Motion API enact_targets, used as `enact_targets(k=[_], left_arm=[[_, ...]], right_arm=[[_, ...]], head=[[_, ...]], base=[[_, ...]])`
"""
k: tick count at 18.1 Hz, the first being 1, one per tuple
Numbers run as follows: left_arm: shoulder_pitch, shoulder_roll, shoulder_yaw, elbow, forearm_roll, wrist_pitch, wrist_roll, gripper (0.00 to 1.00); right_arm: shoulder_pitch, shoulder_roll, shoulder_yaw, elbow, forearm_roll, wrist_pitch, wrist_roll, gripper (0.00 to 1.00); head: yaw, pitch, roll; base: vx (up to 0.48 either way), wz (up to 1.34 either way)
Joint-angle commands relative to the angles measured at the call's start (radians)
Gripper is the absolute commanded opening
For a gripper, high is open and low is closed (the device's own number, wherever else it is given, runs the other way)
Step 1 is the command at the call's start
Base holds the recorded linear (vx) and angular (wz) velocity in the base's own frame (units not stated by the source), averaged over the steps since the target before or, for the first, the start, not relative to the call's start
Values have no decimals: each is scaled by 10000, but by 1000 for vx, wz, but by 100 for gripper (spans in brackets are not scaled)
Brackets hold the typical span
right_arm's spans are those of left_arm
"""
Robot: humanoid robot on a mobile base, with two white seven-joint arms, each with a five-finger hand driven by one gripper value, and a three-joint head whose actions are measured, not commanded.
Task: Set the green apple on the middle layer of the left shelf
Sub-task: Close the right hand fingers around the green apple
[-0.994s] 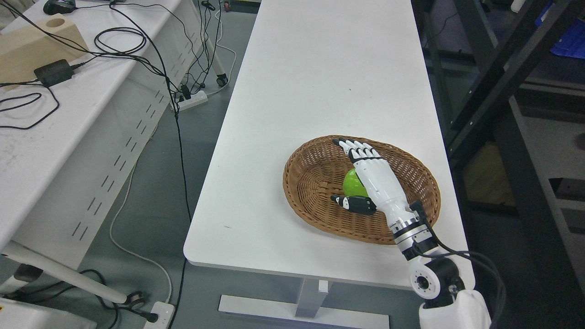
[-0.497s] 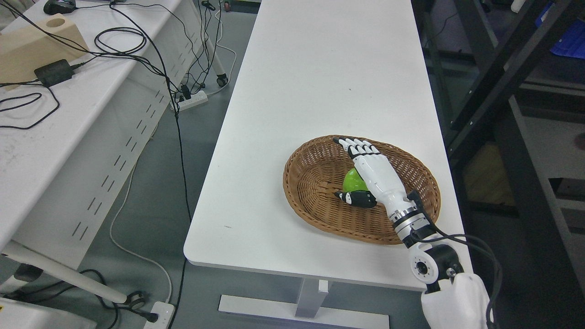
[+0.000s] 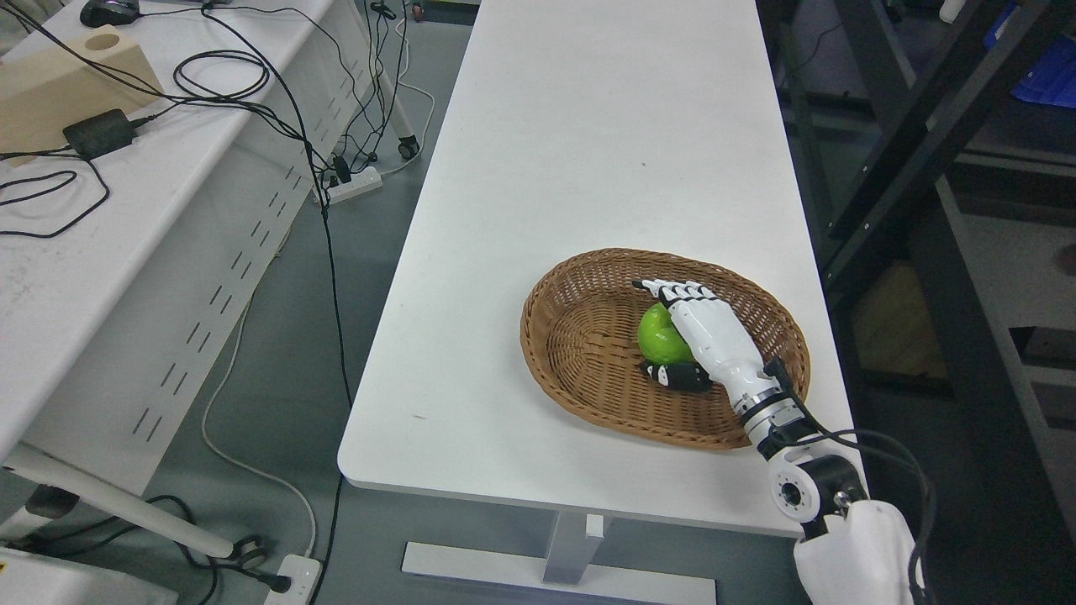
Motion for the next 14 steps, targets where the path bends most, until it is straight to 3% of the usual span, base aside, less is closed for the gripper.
enact_targets(k=[1, 4, 9, 14], left_arm=[[0, 175, 0, 0, 0, -6, 2, 100], [0, 175, 0, 0, 0, -6, 2, 100], [0, 175, 0, 0, 0, -6, 2, 100], [0, 175, 0, 0, 0, -6, 2, 100]], right_arm=[[127, -313, 54, 428, -7, -34, -23, 33], [173, -313, 8, 397, -84, -95, -23, 1], [174, -207, -711, 198, -191, -96, -283, 1], [494, -190, -1463, -1317, -819, -96, -2213, 0]], head=[[0, 0, 0], [0, 0, 0], [0, 0, 0], [0, 0, 0]], base=[[0, 0], [0, 0], [0, 0], [0, 0]])
